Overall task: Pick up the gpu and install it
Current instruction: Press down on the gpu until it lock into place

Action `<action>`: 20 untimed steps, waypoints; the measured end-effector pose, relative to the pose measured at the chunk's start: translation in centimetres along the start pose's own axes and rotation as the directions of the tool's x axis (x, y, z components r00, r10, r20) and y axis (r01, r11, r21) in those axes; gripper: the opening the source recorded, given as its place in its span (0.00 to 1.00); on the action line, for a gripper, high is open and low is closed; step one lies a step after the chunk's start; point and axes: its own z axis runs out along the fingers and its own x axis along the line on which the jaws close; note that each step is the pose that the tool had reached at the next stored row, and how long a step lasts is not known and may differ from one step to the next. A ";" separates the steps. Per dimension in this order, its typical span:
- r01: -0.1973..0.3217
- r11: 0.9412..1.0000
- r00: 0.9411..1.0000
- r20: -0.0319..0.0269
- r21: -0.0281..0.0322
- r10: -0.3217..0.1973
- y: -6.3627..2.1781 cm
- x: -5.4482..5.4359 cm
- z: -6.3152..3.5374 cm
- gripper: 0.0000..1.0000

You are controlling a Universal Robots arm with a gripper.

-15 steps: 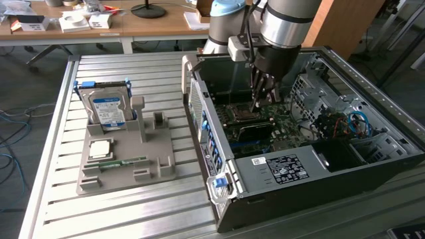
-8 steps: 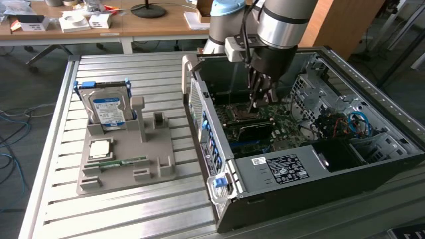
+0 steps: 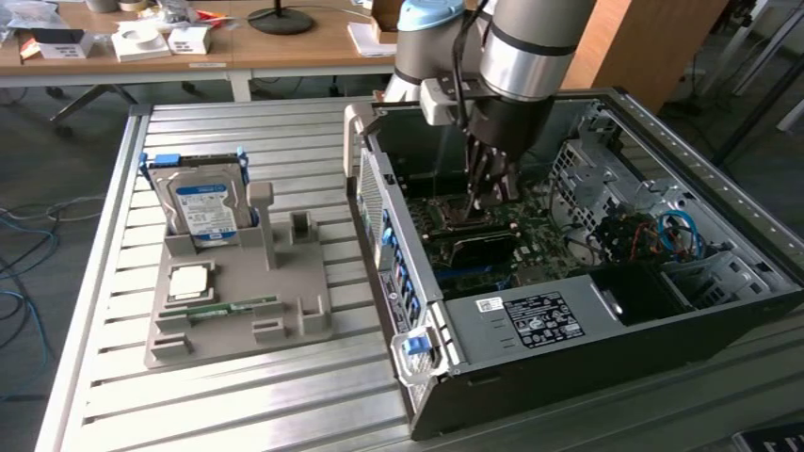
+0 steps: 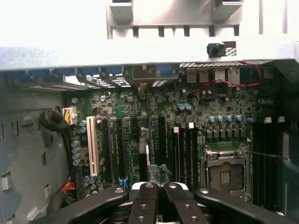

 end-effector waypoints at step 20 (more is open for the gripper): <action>-0.001 1.000 1.000 -0.002 0.000 0.001 0.44 0.1 2.12 0.11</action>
